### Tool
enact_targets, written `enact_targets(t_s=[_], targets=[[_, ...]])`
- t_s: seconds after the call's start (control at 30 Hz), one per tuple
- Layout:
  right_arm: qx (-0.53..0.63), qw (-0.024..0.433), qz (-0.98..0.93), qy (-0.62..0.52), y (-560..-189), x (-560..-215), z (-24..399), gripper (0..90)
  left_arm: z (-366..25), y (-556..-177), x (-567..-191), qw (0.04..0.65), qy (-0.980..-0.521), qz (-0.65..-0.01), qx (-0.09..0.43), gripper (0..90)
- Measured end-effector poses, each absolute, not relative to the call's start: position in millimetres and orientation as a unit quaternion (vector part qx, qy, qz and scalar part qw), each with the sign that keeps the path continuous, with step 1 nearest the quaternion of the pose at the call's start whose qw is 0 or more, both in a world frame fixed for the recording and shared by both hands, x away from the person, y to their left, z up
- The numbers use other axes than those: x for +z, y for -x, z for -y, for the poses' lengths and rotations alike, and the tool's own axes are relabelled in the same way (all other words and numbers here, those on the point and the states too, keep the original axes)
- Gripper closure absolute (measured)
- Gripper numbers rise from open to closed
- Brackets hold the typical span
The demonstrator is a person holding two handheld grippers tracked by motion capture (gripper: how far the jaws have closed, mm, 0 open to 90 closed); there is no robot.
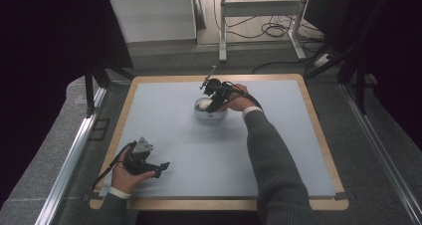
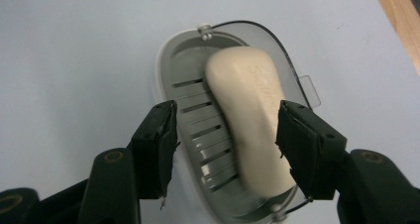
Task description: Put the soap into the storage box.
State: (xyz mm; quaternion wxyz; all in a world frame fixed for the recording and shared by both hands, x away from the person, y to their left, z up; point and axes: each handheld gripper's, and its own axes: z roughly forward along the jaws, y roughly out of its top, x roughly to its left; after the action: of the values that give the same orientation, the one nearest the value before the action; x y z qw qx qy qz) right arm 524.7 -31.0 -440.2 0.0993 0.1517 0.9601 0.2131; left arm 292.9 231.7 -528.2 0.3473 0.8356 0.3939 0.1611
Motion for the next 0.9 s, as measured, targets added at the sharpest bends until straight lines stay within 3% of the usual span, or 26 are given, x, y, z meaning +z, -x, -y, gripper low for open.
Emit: enact_targets(t_s=[0.3,0.73,0.9], targets=[[0.264,0.108,-0.943,-0.172,-516,-420,43,36.0,-234,-293,-528,0.346,-0.832,-0.403,0.163,5.9],[0.33,0.096,-0.915,-0.211,-496,-420,66,33.4,-241,-288,-527,0.351,-0.827,-0.406,0.17,6.0],[0.338,0.119,-0.904,-0.234,-482,-421,83,32.7,-242,-287,-526,0.355,-0.825,-0.406,0.171,6.0]])
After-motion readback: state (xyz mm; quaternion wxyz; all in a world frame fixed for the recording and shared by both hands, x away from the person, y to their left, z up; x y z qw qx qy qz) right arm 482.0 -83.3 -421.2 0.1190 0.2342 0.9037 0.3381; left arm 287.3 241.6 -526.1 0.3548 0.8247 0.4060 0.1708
